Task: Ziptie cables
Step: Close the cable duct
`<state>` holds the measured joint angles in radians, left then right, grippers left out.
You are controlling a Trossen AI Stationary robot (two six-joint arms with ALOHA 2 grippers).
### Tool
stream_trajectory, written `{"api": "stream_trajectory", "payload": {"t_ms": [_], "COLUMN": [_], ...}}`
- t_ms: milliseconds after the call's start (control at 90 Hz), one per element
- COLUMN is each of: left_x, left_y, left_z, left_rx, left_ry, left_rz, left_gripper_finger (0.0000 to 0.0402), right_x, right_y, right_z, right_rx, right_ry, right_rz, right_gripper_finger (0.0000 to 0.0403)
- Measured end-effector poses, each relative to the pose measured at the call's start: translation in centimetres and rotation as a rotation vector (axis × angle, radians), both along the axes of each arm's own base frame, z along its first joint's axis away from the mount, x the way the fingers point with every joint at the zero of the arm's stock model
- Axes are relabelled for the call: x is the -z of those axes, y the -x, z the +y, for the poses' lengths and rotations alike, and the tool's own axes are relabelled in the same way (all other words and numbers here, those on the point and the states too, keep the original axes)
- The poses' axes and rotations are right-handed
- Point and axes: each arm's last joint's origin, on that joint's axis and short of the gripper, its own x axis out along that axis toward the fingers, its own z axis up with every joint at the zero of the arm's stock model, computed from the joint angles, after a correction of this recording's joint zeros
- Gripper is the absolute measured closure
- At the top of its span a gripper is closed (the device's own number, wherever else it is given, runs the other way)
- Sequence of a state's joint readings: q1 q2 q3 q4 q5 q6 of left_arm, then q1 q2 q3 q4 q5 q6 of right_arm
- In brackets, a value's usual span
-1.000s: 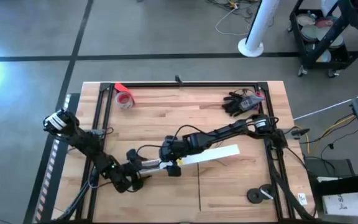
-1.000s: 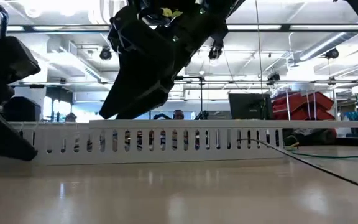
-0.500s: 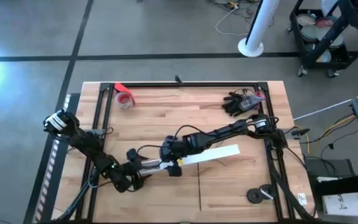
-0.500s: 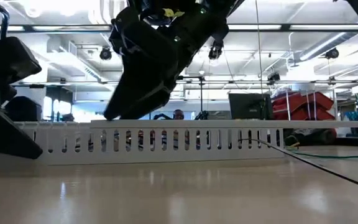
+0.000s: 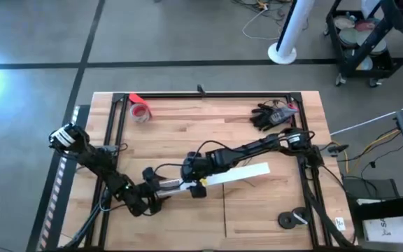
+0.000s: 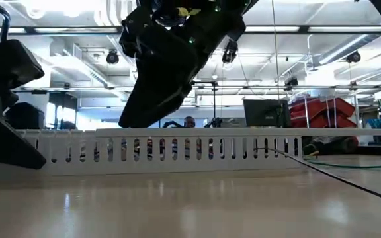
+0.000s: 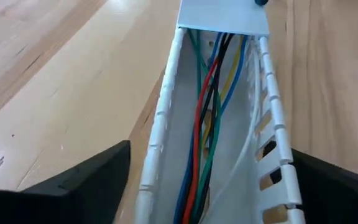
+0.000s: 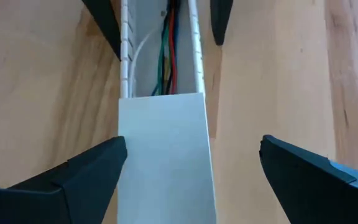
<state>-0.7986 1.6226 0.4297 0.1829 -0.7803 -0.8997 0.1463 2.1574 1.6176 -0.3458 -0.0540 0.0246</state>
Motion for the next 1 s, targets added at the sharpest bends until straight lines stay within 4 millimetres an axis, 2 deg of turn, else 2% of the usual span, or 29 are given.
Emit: {"api": "stream_trajectory", "payload": {"t_ms": [222,356,633,756,1000], "left_x": [0.00,-0.02,-0.03,-0.03,0.00], "left_y": [0.00,0.01,-0.03,-0.03,-0.02], "left_z": [-0.03,-0.03,-0.01,-0.01,0.00], "left_rx": [0.005,0.004,-0.004,-0.004,-0.003], "left_ry": [0.001,-0.007,0.003,0.002,-0.003], "left_rz": [0.003,-0.003,-0.005,-0.005,-0.005], "left_gripper_finger": [0.0159,0.0193,0.0172,0.0175,0.0176], "right_x": [0.03,0.21,0.59,0.61,0.51], "right_y": [-0.17,-0.01,0.16,0.12,-0.21], "right_z": [0.07,0.18,0.72,0.59,0.63], "right_rx": [-0.014,-0.017,-0.044,-0.013,0.005], "right_ry": [-0.014,-0.026,-0.076,-0.030,-0.045], "right_rz": [-0.020,-0.005,0.016,0.006,-0.045], "right_gripper_finger": [0.0049,0.0049,0.0049,0.0049,0.0054]}}
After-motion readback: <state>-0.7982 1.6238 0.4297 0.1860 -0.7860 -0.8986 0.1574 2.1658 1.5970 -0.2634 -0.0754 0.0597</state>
